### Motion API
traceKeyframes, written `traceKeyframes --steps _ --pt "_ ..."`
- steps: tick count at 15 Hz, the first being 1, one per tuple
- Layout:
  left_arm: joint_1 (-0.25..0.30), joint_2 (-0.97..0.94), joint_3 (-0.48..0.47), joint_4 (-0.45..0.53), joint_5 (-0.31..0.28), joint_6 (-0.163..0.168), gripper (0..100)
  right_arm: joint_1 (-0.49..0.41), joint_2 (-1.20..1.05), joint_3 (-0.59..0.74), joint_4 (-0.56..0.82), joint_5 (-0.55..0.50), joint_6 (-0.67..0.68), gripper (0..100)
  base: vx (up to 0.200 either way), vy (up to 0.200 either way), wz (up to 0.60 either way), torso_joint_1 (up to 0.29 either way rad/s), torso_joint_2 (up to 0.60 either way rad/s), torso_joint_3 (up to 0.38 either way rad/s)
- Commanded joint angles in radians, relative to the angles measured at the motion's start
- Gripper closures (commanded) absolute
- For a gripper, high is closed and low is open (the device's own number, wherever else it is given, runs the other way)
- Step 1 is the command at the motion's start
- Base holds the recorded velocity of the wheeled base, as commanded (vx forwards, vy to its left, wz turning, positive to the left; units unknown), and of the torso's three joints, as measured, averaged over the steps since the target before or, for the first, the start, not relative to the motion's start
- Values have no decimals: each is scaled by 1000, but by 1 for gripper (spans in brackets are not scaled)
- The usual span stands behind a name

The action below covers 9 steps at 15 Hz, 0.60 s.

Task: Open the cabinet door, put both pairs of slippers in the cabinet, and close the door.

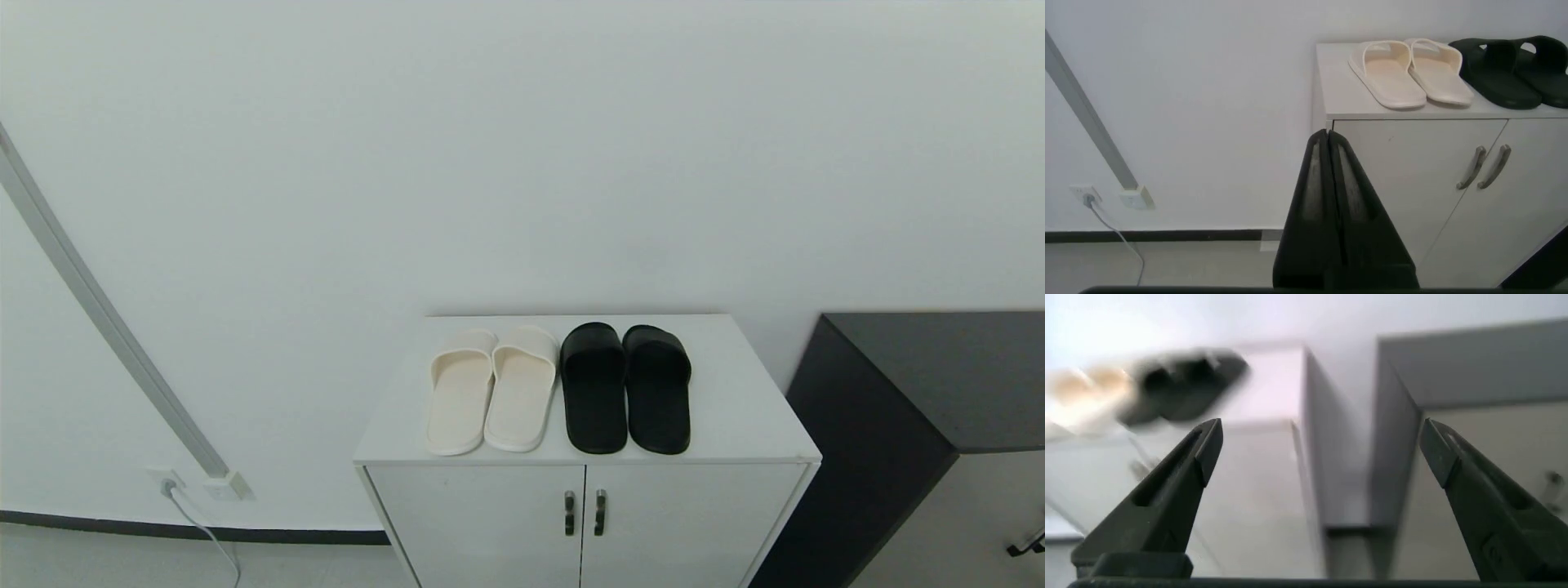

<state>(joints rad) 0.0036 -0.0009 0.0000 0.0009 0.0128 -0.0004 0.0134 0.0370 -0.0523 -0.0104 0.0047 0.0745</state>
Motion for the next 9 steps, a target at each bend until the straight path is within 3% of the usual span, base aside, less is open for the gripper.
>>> traceKeyframes --steps 1,3,5,7,8,9 --pt "1 1 0 1 1 0 100 62 287 -319 41 70 153 0 0 0 0 0 0 0" --pt "-1 1 0 1 1 0 100 65 543 -320 41 158 70 0 0 0 0 0 0 0" --pt "-1 1 0 1 1 0 100 184 847 -322 -198 143 100 0 0 0 0 0 0 0" --pt "-1 1 0 1 1 0 100 356 991 -359 -269 -17 162 0 0 0 0 0 0 0" --pt "-1 1 -2 1 1 0 100 539 1077 -400 -270 -193 231 0 0 0 0 0 0 0" --pt "1 1 0 1 1 0 100 626 1150 -442 -272 -279 289 0 0 0 0 0 0 0"
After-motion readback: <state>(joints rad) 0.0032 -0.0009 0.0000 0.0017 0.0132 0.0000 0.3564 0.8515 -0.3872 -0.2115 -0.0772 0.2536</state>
